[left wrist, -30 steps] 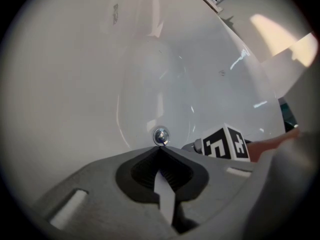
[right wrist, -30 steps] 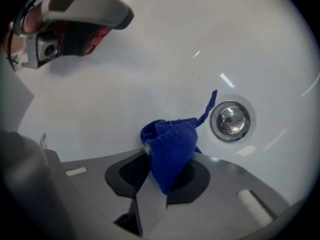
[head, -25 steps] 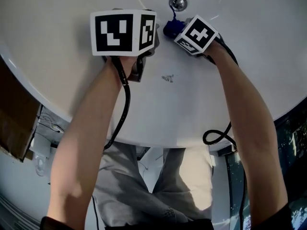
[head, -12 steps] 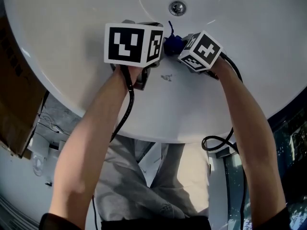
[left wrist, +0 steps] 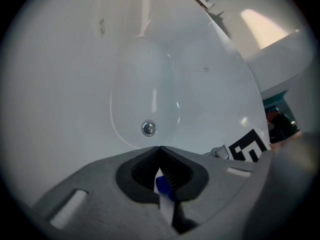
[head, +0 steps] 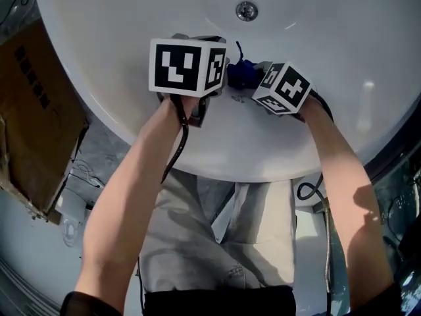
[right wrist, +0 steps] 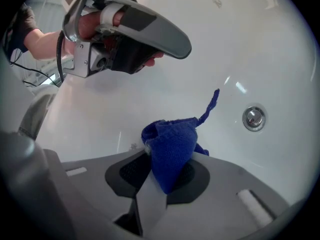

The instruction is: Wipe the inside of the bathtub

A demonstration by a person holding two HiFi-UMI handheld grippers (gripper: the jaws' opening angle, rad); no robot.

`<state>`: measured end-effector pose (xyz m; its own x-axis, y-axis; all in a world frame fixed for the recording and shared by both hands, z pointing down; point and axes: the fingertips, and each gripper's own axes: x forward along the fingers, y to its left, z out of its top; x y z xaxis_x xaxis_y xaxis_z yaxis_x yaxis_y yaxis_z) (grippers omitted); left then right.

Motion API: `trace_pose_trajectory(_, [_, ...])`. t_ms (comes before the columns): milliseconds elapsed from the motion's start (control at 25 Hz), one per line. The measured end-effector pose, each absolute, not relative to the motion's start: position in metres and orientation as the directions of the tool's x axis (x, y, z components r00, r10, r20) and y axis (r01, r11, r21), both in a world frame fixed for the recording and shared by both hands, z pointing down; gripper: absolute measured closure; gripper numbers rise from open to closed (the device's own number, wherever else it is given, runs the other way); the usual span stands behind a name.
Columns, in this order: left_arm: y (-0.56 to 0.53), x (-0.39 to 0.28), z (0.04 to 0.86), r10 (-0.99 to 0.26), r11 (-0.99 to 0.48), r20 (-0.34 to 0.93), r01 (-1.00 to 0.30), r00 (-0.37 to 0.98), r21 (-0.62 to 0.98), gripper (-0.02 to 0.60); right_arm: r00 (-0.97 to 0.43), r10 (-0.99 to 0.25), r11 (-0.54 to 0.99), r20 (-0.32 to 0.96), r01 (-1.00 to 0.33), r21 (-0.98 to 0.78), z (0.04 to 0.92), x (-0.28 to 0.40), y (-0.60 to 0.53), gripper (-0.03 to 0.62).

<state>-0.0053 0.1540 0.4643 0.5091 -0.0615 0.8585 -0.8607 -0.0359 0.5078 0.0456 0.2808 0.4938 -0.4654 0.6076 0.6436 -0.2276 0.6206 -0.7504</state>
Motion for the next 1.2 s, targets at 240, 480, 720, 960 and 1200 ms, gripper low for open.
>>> trace_pose_trajectory(240, [0.161,0.009,0.440,-0.042,-0.077,0.860,-0.860,0.508,0.504,0.578,-0.514,0.589,0.612,0.624,-0.220,-0.759,0.457,0.046,0.295,0.507])
trace_pose_trajectory(480, [0.171,0.017,0.417,-0.025,-0.107,0.864,-0.861,0.502,0.497,0.580,-0.563,0.596,0.580,0.573,-0.192,-0.791,0.416,0.041,0.309,0.507])
trace_pose_trajectory(720, [0.176,0.018,0.389,-0.027,-0.118,0.859,-0.855,0.510,0.504,0.578,-0.610,0.607,0.532,0.509,-0.165,-0.831,0.363,0.032,0.325,0.507])
trace_pose_trajectory(960, [0.175,0.012,0.360,-0.039,-0.158,0.847,-0.840,0.530,0.519,0.578,-0.629,0.573,0.510,0.525,-0.228,-0.830,0.330,0.023,0.336,0.507])
trace_pose_trajectory(1200, [0.154,-0.018,0.310,-0.082,-0.184,0.841,-0.837,0.535,0.515,0.580,-0.627,0.554,0.469,0.548,-0.309,-0.827,0.299,0.007,0.337,0.508])
